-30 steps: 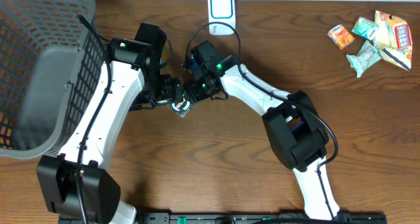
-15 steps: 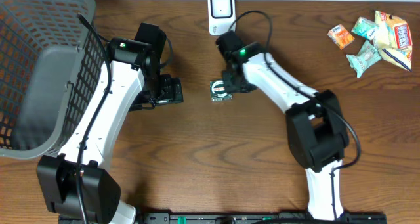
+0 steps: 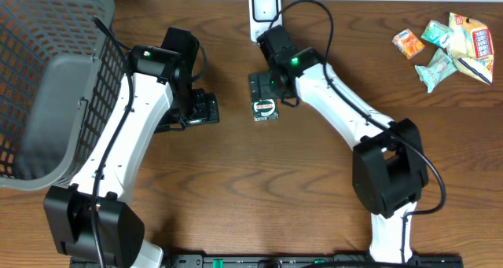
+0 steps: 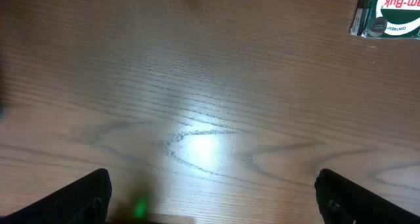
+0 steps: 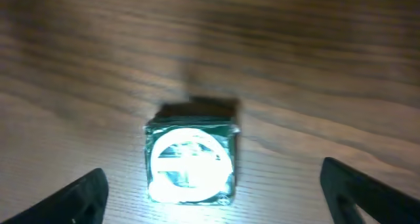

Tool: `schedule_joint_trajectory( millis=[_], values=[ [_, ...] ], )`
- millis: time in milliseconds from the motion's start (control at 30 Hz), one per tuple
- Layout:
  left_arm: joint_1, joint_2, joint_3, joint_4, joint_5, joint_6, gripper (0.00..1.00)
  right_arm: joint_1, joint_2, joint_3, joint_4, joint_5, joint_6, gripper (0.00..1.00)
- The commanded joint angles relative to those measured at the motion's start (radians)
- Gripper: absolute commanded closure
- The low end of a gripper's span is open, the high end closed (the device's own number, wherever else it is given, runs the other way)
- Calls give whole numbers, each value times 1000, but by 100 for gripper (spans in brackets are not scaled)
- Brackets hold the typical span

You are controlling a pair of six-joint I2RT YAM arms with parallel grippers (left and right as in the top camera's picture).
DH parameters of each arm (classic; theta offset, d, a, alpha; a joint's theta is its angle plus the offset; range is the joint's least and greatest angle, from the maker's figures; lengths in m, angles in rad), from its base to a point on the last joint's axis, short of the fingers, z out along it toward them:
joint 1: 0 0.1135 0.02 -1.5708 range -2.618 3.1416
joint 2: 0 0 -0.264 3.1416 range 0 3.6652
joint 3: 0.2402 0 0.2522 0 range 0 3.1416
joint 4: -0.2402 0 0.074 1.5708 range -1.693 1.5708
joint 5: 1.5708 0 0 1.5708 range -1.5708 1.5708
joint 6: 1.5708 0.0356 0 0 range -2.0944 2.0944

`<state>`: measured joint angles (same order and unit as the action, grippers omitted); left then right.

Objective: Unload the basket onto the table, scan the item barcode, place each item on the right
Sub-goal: 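Lift the Zam-Buk tin and pull it rightward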

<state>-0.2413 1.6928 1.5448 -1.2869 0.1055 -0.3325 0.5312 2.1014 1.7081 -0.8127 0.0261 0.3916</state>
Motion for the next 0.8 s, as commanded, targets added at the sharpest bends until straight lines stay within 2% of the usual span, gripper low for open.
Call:
schedule_joint_trajectory(
  millis=[0,233,333,633,767],
  values=[
    [0,4,11,-7,-2,6,2,27,56,-2,5,-15,-10,1],
    [0,4,11,-7,-2,6,2,43,111,-2,12,9,-26,2],
    [0,4,11,-7,-2,6,2,47,121,-2,12,9,-26,10],
    [0,4,11,-7,-2,6,2,55,165,-3,13,16,-26,14],
    [0,4,11,-7,-2,6,2,56,176,-3,13,16,-26,32]
  ],
)
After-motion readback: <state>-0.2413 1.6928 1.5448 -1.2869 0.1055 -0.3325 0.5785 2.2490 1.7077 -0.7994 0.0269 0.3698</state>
